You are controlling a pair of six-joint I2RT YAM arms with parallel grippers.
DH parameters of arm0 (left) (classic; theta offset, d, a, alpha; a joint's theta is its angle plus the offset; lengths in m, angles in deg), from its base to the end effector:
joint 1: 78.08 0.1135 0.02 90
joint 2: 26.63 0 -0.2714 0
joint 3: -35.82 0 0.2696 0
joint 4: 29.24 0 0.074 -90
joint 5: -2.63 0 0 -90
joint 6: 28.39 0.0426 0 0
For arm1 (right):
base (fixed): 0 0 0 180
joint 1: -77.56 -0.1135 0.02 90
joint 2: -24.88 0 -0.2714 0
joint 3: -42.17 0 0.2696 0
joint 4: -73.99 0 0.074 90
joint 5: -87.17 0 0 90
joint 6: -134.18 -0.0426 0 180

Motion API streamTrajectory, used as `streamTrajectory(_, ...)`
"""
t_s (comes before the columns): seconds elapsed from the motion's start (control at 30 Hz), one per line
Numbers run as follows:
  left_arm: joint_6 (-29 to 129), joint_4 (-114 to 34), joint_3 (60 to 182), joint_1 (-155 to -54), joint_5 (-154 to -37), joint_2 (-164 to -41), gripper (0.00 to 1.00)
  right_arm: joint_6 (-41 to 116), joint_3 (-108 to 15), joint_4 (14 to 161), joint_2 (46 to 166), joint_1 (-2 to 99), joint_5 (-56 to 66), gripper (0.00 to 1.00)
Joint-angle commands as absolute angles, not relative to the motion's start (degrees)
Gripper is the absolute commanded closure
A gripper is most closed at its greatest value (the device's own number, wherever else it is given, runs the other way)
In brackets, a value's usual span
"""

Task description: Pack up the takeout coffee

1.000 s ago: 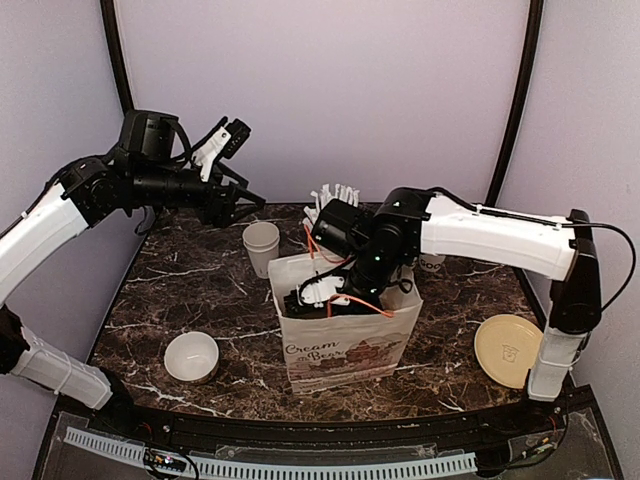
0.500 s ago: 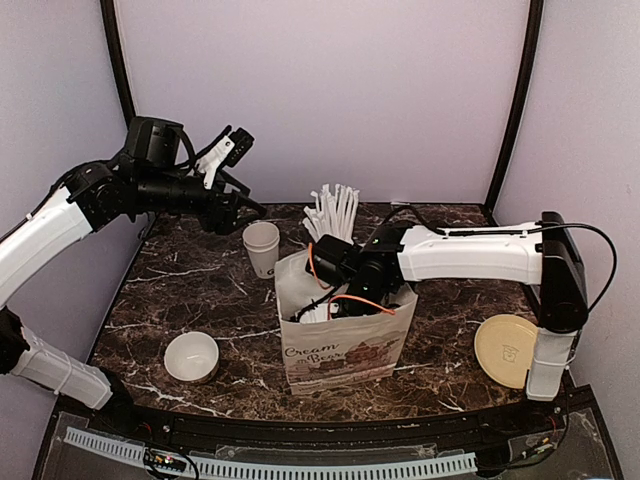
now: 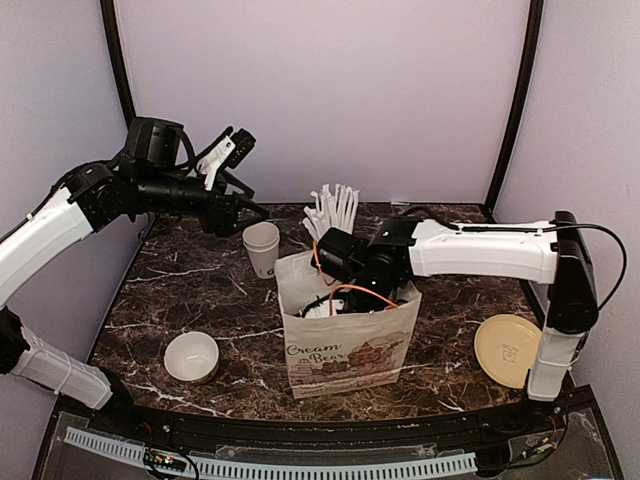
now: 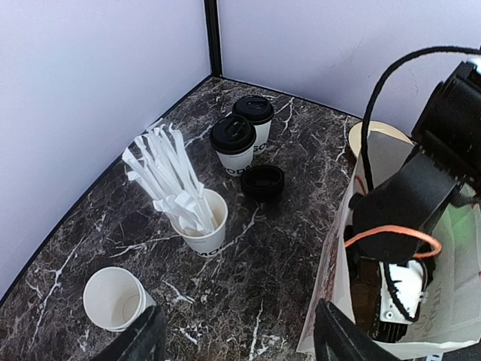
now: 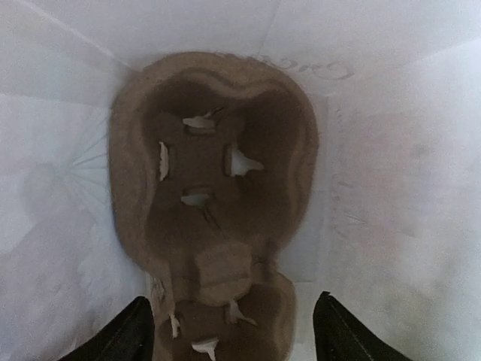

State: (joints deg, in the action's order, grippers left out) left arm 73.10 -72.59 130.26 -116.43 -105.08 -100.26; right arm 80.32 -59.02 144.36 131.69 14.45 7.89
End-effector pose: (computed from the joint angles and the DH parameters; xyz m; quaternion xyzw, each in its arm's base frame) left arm 0.2283 -0.1971 0.4258 0.4238 0.7092 -0.2520 0.5039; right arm 0.1715 0.3557 0.2345 -0.7602 0.6315 0.1185 0.0965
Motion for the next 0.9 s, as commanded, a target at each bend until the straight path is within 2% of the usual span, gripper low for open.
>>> streamTrajectory(0.0,75.04,-72.44,129.88,-116.01,-108.99,-99.20,0.30,81.66,-63.52,149.59,125.72,14.10,9.22,0.25)
streamTrajectory(0.23,75.85,-71.64,128.83,-116.34,-120.56,-100.61,0.30,81.97,-66.98,151.62,124.43,14.18,6.92,0.26)
streamTrajectory(0.53,77.15,-66.05,127.28,-120.25,-121.76,-103.18,0.30,83.64,-71.24,152.76,123.31,15.76,7.51,0.27)
streamTrajectory(0.63,76.68,-61.74,127.56,-122.50,-118.81,-104.82,0.30,84.14,-71.25,152.91,123.49,15.86,8.01,0.27)
streamTrajectory(0.87,73.83,-53.24,126.64,-123.04,-122.21,-106.64,0.36,83.92,-70.39,152.90,122.90,16.09,8.13,0.28)
